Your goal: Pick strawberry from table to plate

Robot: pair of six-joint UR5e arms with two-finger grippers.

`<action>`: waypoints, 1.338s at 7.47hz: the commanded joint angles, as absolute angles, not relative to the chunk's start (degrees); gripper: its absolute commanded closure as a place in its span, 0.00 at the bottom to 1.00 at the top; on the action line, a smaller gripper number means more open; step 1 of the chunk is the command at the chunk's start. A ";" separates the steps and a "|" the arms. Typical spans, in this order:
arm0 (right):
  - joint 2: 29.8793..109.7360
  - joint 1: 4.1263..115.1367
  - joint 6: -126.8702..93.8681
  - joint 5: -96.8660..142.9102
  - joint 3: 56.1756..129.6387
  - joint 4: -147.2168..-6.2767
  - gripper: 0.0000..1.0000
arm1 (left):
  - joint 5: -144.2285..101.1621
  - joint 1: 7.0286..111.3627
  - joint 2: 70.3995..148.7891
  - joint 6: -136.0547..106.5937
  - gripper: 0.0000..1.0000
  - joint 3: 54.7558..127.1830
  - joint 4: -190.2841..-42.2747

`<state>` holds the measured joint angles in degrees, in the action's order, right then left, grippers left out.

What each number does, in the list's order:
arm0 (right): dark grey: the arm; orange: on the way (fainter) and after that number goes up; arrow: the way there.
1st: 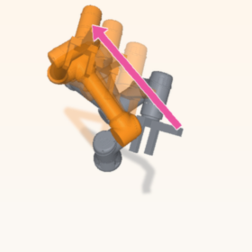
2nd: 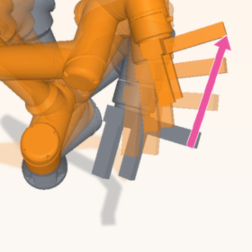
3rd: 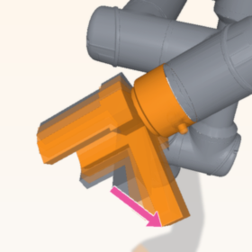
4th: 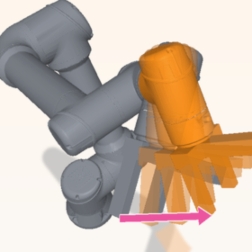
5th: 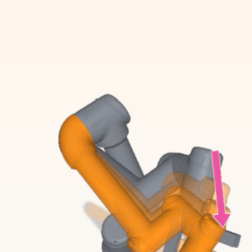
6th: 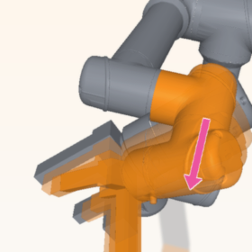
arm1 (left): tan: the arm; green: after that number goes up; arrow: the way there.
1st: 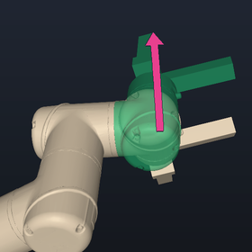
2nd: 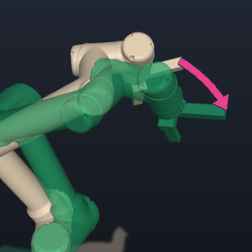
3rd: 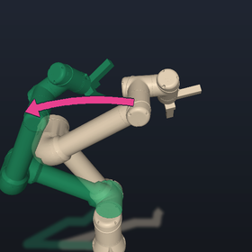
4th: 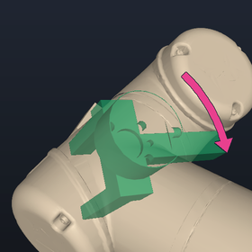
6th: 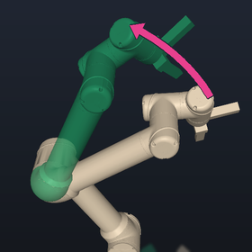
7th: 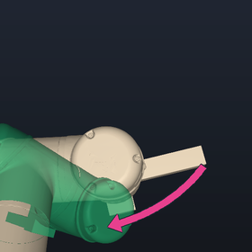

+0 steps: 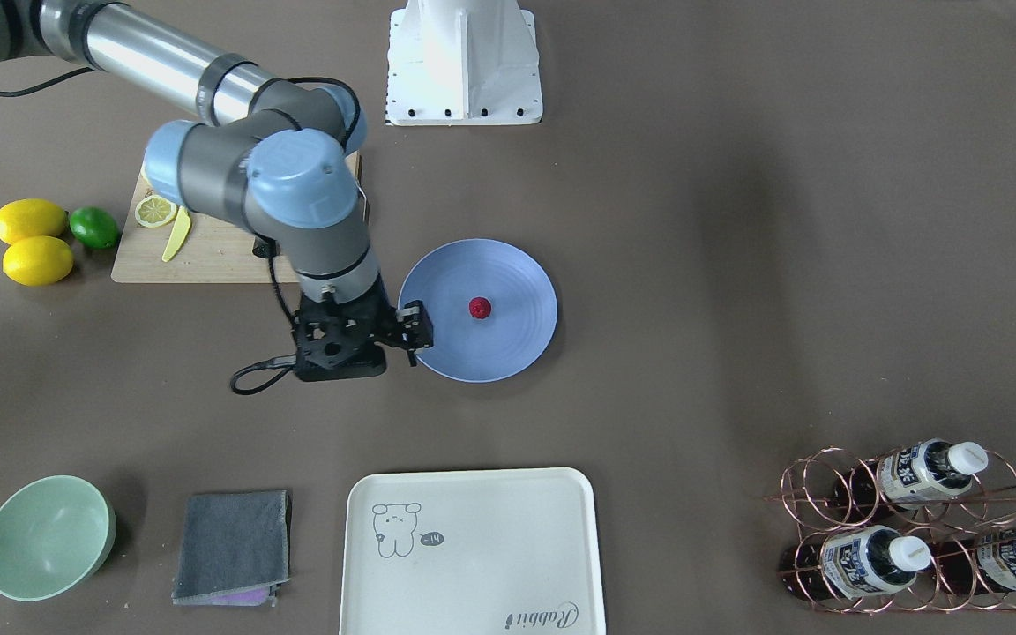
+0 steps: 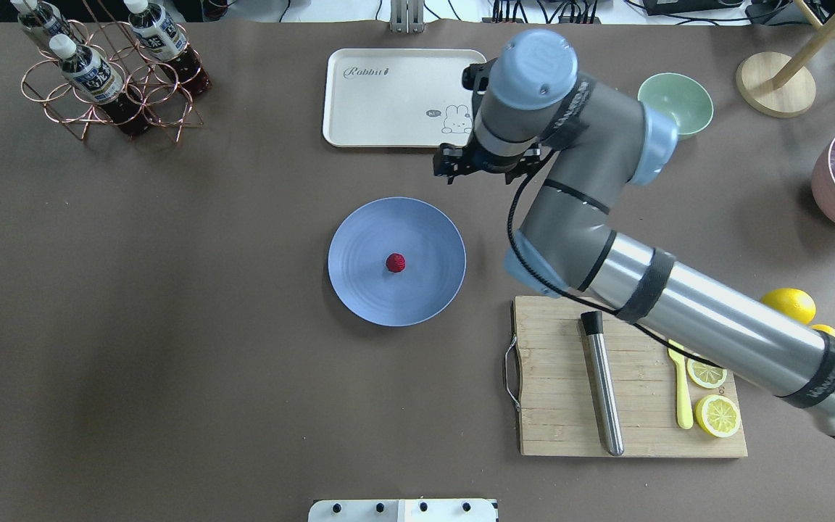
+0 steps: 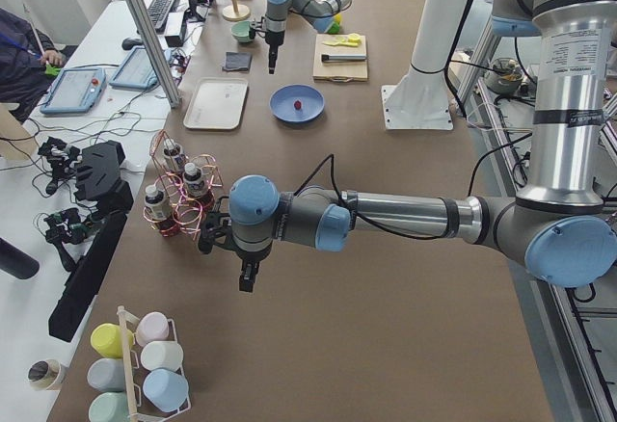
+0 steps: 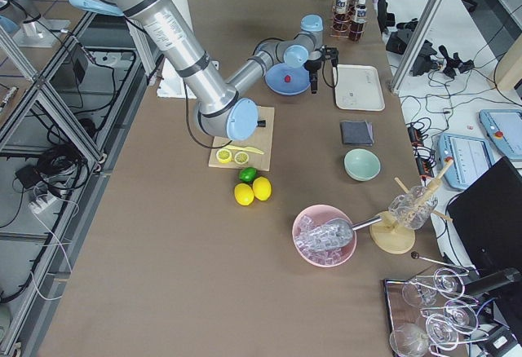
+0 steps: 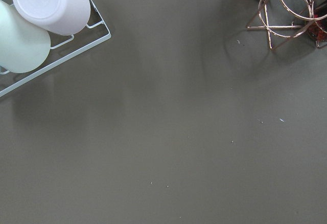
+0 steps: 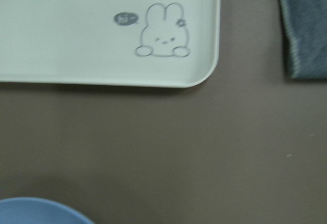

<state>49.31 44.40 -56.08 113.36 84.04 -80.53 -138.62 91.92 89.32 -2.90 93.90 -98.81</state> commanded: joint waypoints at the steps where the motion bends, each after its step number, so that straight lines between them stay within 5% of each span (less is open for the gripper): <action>1: 60.42 57.60 -39.36 122.49 90.15 -80.60 0.00 | -138.60 92.02 89.21 -2.90 0.02 93.96 -98.88; 7: 81.89 88.02 11.11 132.27 89.91 -89.54 0.00 | -139.13 92.11 88.60 -2.81 0.02 93.87 -99.05; 10: 86.57 89.82 13.97 131.48 89.74 -90.09 0.00 | -138.26 92.11 86.13 -2.19 0.02 93.26 -101.61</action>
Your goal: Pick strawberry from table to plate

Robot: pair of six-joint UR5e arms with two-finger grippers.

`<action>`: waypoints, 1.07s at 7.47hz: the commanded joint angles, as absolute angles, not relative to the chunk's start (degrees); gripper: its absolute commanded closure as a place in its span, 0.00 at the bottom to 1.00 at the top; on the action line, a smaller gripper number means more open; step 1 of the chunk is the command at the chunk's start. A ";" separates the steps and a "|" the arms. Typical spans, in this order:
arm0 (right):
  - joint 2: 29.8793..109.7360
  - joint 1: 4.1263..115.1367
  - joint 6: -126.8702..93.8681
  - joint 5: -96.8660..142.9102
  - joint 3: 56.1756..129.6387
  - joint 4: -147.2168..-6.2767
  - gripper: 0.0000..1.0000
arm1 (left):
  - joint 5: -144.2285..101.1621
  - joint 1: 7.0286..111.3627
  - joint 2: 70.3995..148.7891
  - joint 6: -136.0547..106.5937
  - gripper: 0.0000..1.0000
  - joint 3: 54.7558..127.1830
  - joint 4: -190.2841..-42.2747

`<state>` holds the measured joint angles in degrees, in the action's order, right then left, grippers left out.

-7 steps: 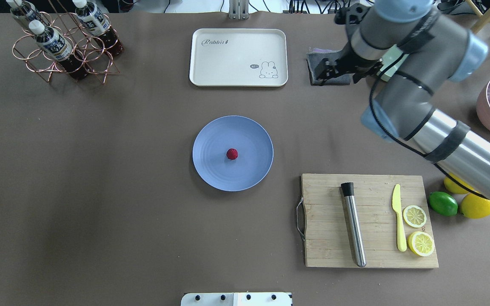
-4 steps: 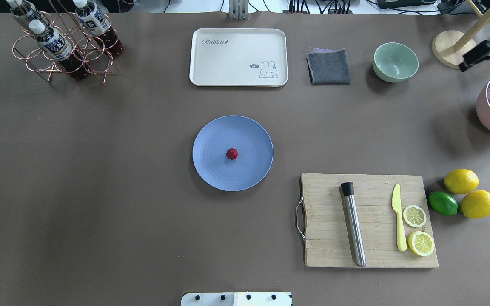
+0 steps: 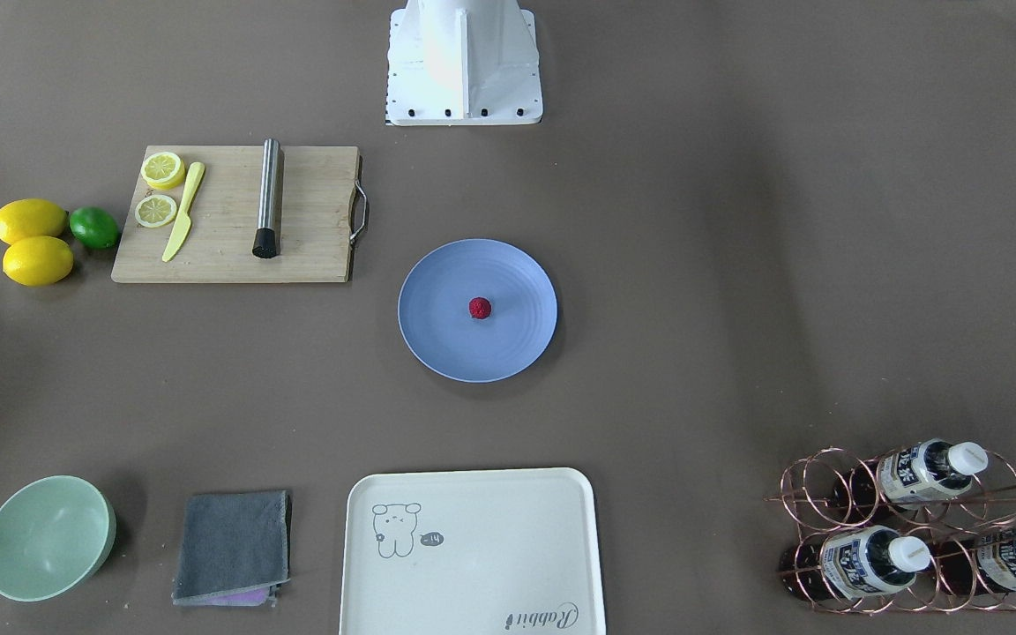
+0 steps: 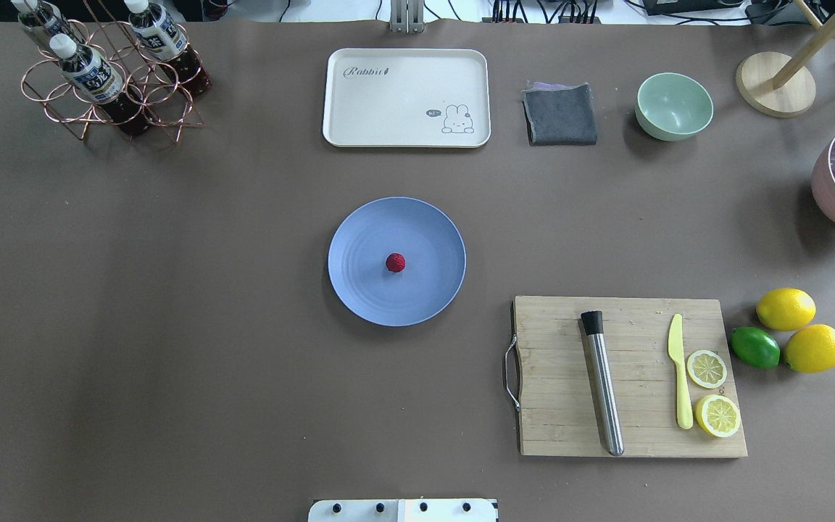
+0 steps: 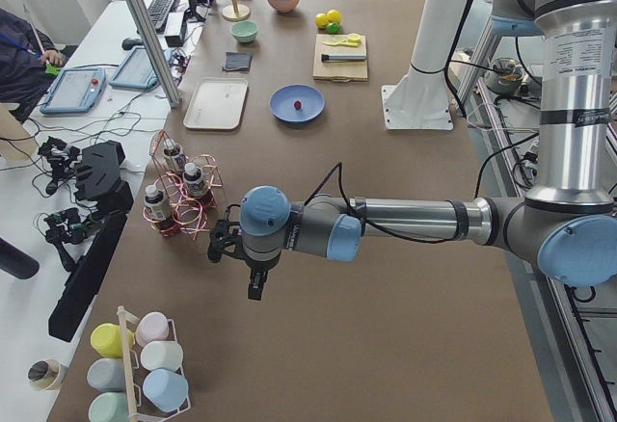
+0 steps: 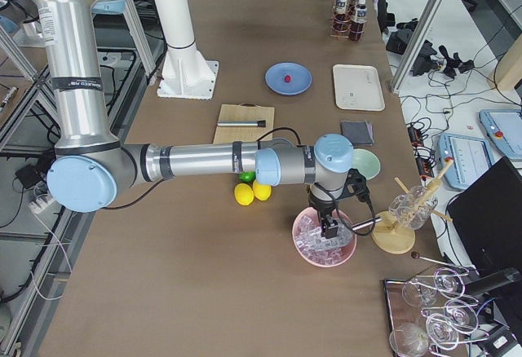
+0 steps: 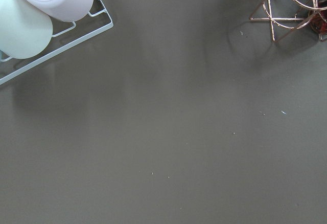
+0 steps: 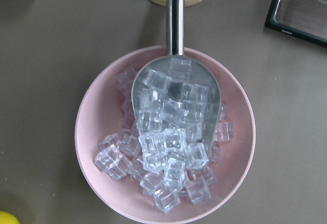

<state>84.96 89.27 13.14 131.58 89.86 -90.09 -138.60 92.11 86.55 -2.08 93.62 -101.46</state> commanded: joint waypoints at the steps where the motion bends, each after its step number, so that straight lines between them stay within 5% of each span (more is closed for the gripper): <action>1: 86.66 89.82 13.97 131.48 89.65 -90.00 0.00 | -138.34 92.02 85.96 -2.46 0.02 91.60 -101.43; 8: 88.42 89.82 13.89 131.92 89.74 -89.47 0.00 | -138.08 93.52 84.73 -2.55 0.02 89.65 -100.46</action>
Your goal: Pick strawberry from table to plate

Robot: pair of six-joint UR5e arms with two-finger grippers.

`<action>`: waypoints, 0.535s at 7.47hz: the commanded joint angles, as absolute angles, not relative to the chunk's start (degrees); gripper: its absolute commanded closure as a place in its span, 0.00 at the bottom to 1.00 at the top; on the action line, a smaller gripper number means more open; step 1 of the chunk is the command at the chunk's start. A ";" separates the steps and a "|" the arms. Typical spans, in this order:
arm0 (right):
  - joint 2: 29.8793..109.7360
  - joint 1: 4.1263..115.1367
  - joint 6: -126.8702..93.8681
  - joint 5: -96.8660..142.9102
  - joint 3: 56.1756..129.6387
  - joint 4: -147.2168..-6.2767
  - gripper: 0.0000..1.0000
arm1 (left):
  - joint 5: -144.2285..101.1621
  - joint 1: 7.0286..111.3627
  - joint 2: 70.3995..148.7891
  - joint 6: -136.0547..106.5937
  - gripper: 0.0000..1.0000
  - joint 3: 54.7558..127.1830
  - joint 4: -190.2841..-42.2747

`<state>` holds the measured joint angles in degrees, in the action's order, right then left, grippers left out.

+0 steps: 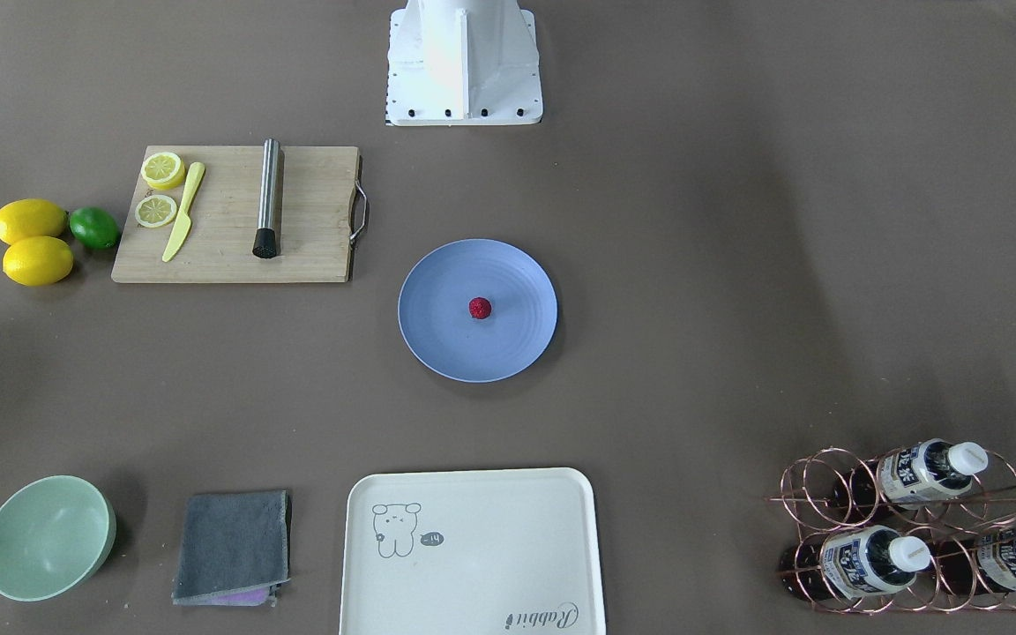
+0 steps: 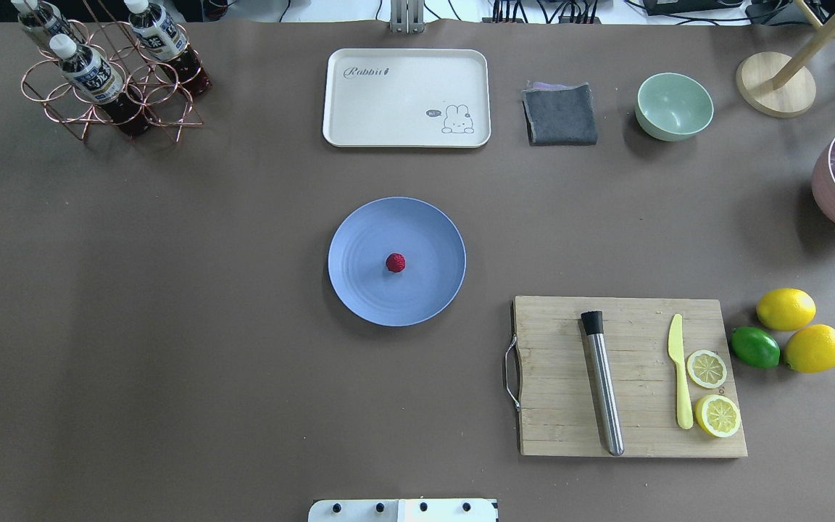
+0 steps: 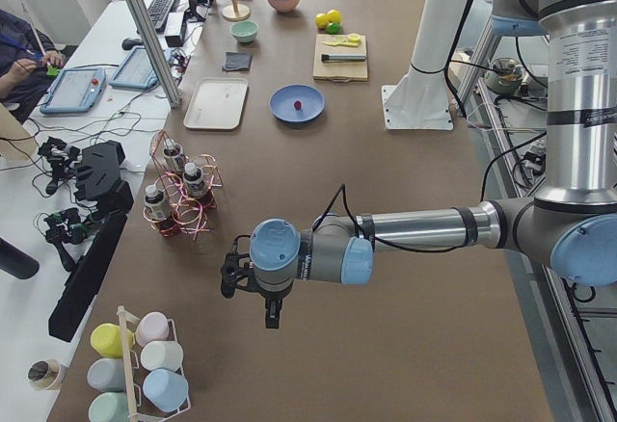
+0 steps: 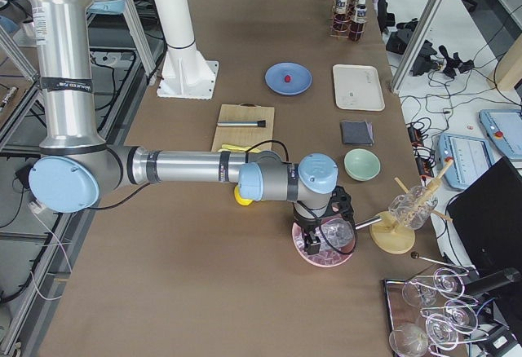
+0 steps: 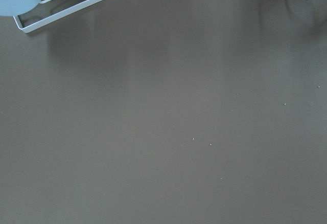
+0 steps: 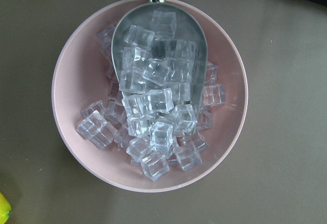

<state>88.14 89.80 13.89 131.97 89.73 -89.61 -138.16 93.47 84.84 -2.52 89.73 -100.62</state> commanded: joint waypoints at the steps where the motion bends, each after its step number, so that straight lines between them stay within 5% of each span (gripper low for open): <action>1: 88.50 89.74 13.89 131.92 89.74 -89.47 0.00 | -138.08 93.52 84.64 -2.55 0.02 89.56 -100.46; 4: 88.94 89.74 13.80 132.01 89.74 -89.47 0.00 | -138.16 93.52 84.64 -2.55 0.02 89.47 -100.37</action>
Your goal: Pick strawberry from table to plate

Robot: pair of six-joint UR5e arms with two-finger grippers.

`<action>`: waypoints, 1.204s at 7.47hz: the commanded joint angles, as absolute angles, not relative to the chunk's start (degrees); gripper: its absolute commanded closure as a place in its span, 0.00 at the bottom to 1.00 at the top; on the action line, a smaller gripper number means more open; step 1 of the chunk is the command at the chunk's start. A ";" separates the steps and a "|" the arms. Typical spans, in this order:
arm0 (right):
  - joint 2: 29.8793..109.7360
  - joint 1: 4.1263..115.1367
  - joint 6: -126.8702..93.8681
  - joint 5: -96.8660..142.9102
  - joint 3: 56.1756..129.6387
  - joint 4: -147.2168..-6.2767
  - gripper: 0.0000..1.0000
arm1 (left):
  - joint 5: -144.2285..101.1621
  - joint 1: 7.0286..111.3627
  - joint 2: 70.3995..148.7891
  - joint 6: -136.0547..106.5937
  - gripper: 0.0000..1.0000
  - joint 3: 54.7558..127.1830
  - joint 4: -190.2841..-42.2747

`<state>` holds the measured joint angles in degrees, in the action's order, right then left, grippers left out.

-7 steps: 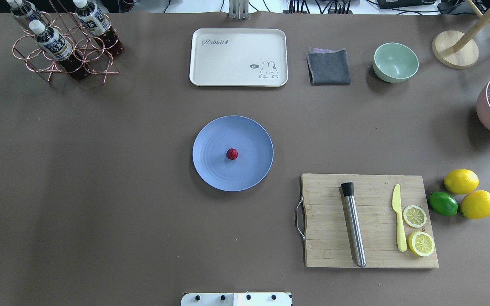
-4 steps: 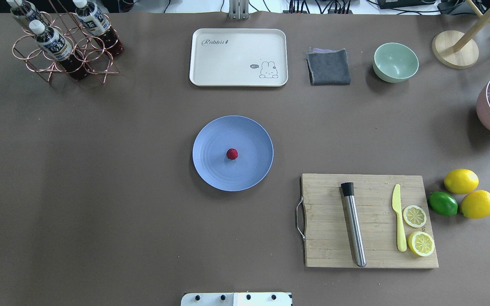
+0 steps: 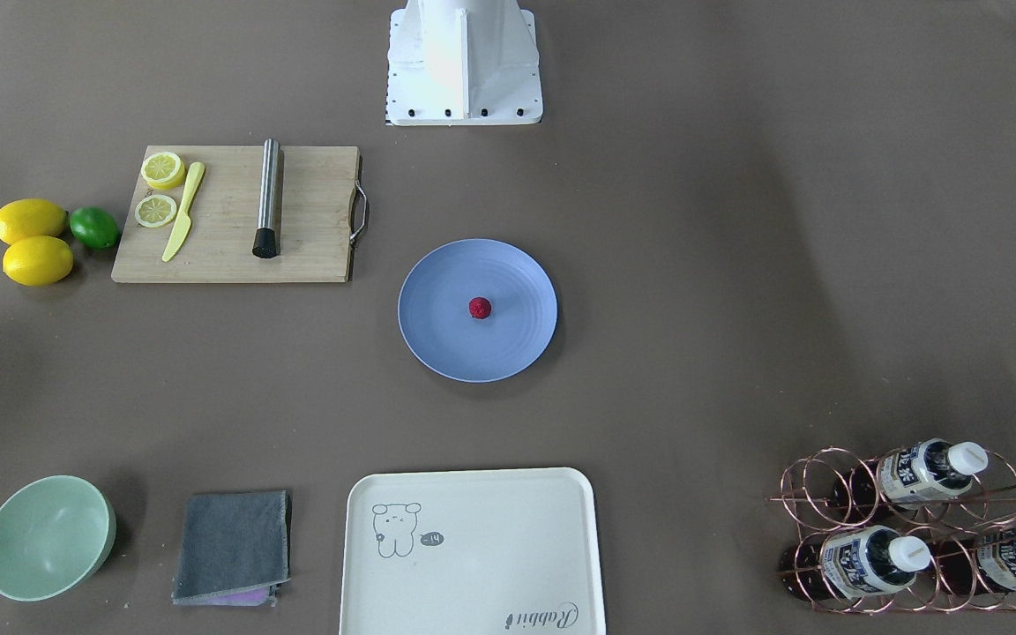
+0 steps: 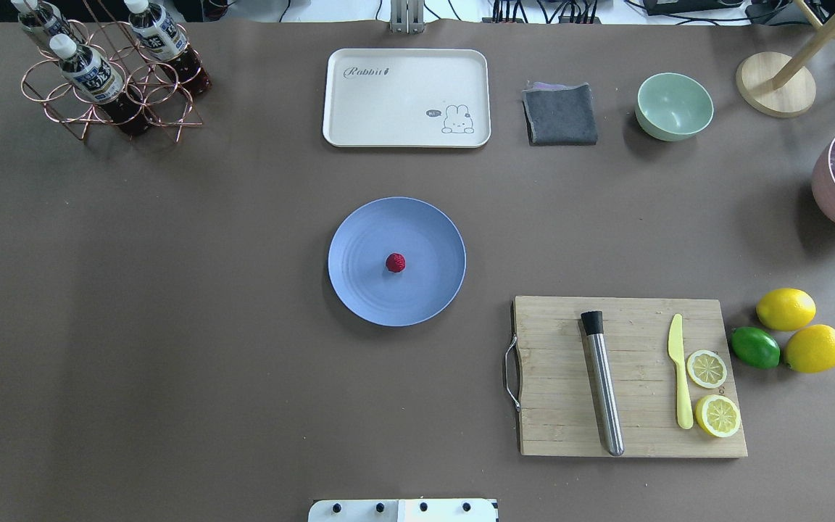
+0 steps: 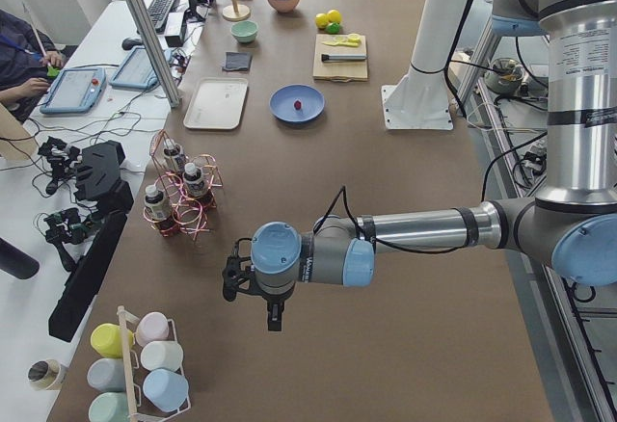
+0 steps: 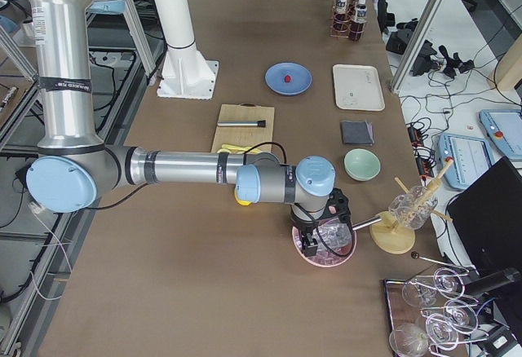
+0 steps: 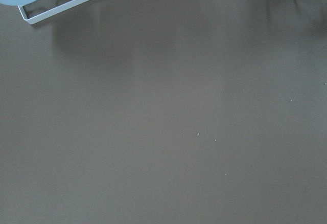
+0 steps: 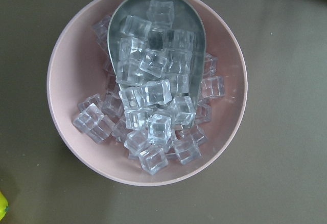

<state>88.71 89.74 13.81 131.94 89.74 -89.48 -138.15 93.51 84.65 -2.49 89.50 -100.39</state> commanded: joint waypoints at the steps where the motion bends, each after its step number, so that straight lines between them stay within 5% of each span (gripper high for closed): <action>1: 89.03 89.74 13.71 132.01 89.74 -89.47 0.00 | -138.16 93.52 84.64 -2.55 0.02 89.39 -100.37; 9: 89.56 89.74 13.62 132.01 89.65 -89.47 0.00 | -138.08 93.60 83.76 -2.55 0.02 89.38 -100.37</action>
